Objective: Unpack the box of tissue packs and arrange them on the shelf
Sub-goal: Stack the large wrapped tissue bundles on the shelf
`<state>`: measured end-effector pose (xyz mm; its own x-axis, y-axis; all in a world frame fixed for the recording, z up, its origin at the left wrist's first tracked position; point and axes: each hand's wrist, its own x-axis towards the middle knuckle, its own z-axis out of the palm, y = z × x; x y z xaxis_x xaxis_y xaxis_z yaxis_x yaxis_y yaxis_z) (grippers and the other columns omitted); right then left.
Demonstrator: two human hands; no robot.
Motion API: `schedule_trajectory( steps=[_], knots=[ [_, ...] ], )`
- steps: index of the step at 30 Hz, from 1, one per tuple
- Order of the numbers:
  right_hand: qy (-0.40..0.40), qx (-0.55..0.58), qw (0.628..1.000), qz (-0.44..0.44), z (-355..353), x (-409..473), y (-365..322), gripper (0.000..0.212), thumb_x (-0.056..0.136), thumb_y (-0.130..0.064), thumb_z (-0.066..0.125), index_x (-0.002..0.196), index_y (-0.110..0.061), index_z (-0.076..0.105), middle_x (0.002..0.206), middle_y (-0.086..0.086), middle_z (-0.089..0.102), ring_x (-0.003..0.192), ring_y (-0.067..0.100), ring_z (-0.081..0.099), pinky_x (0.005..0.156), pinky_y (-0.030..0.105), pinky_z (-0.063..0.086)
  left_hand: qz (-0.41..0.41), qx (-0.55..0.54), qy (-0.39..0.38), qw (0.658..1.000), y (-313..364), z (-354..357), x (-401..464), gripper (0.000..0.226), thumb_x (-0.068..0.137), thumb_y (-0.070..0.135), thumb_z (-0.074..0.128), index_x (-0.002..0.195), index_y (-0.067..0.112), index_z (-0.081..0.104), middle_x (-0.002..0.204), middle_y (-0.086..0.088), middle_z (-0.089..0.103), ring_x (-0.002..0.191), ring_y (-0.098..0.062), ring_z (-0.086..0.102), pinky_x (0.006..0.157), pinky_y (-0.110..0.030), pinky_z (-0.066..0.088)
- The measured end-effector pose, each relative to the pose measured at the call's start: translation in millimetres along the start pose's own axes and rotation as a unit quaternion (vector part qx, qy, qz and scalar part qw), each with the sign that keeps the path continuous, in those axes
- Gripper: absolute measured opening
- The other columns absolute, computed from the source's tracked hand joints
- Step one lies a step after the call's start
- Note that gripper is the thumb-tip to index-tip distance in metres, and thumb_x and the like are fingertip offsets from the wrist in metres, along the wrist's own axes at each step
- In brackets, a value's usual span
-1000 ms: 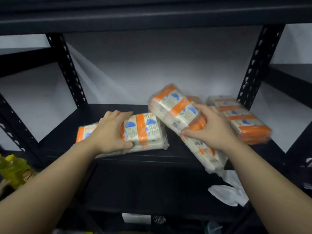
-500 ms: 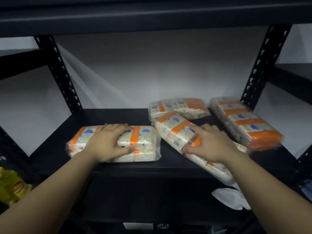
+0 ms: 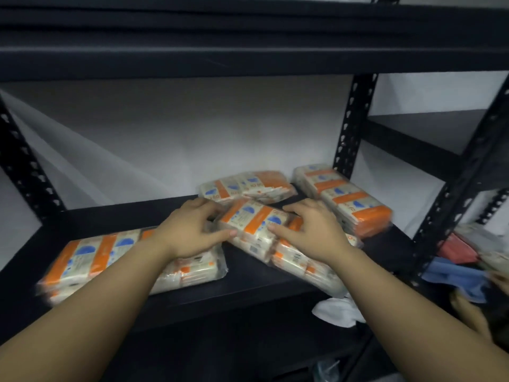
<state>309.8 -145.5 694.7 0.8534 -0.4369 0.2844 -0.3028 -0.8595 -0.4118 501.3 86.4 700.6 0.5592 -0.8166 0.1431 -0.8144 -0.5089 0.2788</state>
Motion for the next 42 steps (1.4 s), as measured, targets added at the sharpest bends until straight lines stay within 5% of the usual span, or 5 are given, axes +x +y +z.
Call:
schedule_trajectory(
  steps=[8, 13, 17, 37, 42],
  knots=[
    [0.100, -0.061, 0.990, 0.075, -28.5, -3.3, 53.1, 0.051, 0.089, -0.059, 0.064, 0.128, -0.026, 0.070, 0.130, 0.000, 0.066, 0.123, 0.026, 0.051, 0.101, 0.043, 0.045, 0.063, -0.005, -0.051, 0.997, 61.0, 33.0, 69.2, 0.099, 0.068, 0.098, 0.033, 0.155, 0.051, 0.035, 0.166, 0.004, 0.034, 0.152, -0.024, 0.029, 0.123, -0.053, 0.025],
    [0.070, -0.087, 0.980, 0.165, -49.8, 6.2, 99.5, 0.077, 0.080, -0.075, 0.056, 0.148, -0.039, 0.050, 0.153, 0.007, 0.047, 0.140, 0.032, 0.034, 0.112, 0.053, 0.034, 0.020, 0.031, -0.067, 0.997, 79.9, 56.0, 74.5, 0.079, 0.088, 0.089, 0.031, 0.156, 0.049, 0.033, 0.169, 0.009, 0.027, 0.155, -0.023, 0.021, 0.125, -0.059, 0.010],
    [0.007, -0.026, 0.974, 0.227, -48.7, 10.4, 126.6, 0.096, 0.073, -0.078, 0.066, 0.155, -0.040, 0.035, 0.147, 0.010, 0.045, 0.136, 0.038, 0.042, 0.111, 0.053, 0.042, 0.020, 0.034, -0.038, 0.999, 77.2, 63.4, 71.1, 0.095, 0.074, 0.095, 0.010, 0.155, 0.050, 0.031, 0.167, 0.010, 0.029, 0.154, -0.022, 0.022, 0.124, -0.056, 0.010],
    [0.011, -0.090, 0.966, 0.242, -22.2, 32.8, 119.8, 0.079, 0.084, -0.070, 0.063, 0.150, -0.034, 0.037, 0.142, 0.008, 0.047, 0.128, 0.031, 0.046, 0.105, 0.051, 0.043, 0.018, 0.041, -0.018, 0.999, 73.1, 69.5, 74.6, 0.093, 0.075, 0.094, 0.008, 0.155, 0.051, 0.029, 0.165, 0.014, 0.031, 0.153, -0.019, 0.023, 0.125, -0.054, 0.009],
    [-0.007, -0.110, 0.975, 0.194, -29.5, 29.7, 118.8, 0.077, 0.084, -0.080, 0.052, 0.150, -0.043, 0.041, 0.159, 0.002, 0.037, 0.142, 0.030, 0.032, 0.114, 0.057, 0.028, 0.017, 0.041, -0.025, 0.999, 75.8, 68.4, 73.0, 0.080, 0.086, 0.090, 0.020, 0.155, 0.050, 0.028, 0.165, 0.014, 0.030, 0.153, -0.019, 0.022, 0.126, -0.054, 0.010]
  ],
)
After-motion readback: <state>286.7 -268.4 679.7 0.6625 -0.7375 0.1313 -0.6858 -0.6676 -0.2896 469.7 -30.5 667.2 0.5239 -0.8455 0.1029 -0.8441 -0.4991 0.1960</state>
